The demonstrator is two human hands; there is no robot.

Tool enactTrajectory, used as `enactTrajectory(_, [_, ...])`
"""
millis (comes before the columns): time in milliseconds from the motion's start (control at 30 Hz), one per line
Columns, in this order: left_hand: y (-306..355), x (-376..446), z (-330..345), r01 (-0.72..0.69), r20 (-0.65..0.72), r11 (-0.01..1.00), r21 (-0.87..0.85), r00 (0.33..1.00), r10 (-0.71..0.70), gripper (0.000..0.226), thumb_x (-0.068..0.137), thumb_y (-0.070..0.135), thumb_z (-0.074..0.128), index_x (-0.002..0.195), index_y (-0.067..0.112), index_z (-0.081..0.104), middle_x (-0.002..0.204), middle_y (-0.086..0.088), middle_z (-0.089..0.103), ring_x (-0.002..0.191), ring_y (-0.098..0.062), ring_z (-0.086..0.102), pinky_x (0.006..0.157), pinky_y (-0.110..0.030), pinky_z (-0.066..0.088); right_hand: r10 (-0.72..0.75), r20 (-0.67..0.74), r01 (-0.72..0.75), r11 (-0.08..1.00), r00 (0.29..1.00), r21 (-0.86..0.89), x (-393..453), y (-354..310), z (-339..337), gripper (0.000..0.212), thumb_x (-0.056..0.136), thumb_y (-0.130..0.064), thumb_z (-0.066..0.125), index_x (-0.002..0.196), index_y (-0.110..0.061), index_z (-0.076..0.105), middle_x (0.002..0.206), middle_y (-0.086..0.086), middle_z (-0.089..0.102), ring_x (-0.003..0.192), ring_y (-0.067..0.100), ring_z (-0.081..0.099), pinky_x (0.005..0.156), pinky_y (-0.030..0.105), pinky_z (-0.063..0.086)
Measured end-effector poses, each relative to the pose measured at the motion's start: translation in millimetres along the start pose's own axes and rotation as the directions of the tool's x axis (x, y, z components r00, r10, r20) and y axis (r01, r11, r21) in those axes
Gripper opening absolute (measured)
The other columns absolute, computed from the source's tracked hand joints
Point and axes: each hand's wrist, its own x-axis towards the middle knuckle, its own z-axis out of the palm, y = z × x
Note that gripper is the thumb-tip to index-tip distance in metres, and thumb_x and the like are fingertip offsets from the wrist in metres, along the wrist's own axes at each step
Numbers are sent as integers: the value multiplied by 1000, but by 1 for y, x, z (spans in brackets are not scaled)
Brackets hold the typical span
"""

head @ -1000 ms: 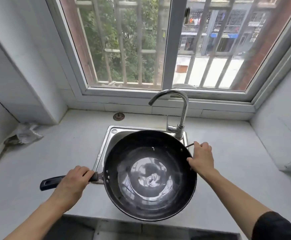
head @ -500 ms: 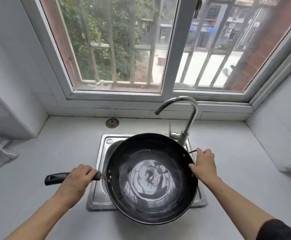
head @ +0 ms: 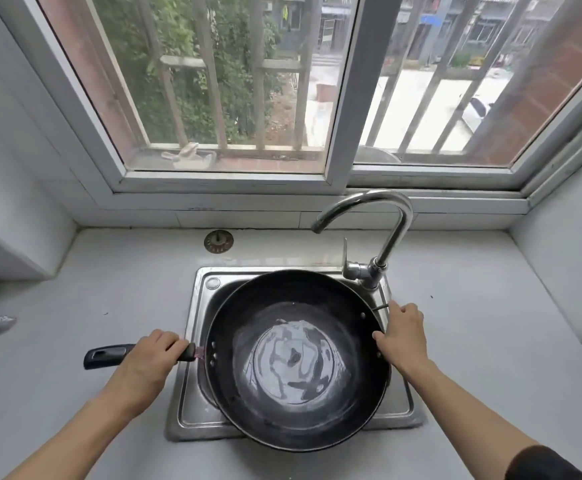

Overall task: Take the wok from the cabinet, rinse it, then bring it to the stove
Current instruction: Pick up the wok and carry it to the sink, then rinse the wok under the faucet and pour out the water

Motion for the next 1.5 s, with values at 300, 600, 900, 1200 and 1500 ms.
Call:
enactTrajectory(300, [0, 6, 3, 9, 0, 1000, -21, 1000, -10, 56, 52, -16, 75, 96, 17, 66, 88, 3, 63, 74, -22, 58, 58, -31, 48, 5, 26, -5, 1000, 1000, -1, 10, -3, 10, 41, 80, -18, 72, 113, -7, 50, 113, 16, 46, 108, 30, 41, 93, 35, 43])
enactTrajectory(600, [4, 7, -1, 22, 0, 999, -33, 1000, -22, 56, 53, -17, 74, 97, 16, 68, 88, 1, 63, 74, -25, 58, 58, -33, 48, -1, 24, 1, 1000, 1000, 13, 14, 0, 13, 41, 78, -18, 73, 112, -8, 51, 111, 14, 45, 107, 31, 42, 90, 36, 45])
enactTrajectory(900, [3, 10, 3, 111, 103, 989, -103, 990, -100, 37, 68, -3, 76, 98, 17, 67, 91, 2, 64, 81, -25, 58, 66, -39, 52, -61, 15, 62, 994, 998, -94, 14, -2, 9, 45, 79, -25, 71, 116, -9, 50, 118, 13, 46, 109, 28, 42, 90, 34, 43])
enactTrajectory(1200, [7, 12, 10, 220, 193, 972, -84, 960, -201, 31, 83, 6, 58, 111, 17, 63, 106, 0, 61, 98, -25, 53, 82, -39, 47, -146, -58, 142, 987, 988, -70, 11, -3, 8, 54, 79, -24, 73, 124, -5, 50, 125, 16, 46, 114, 32, 42, 97, 39, 42])
enactTrajectory(1500, [10, 17, 10, 269, 221, 961, -66, 943, -249, 25, 89, 17, 54, 113, 22, 61, 110, 5, 55, 103, -17, 48, 81, -33, 47, -221, -111, 208, 971, 969, -123, 8, -9, 3, 55, 79, -28, 76, 128, -10, 56, 129, 14, 51, 118, 33, 44, 97, 45, 40])
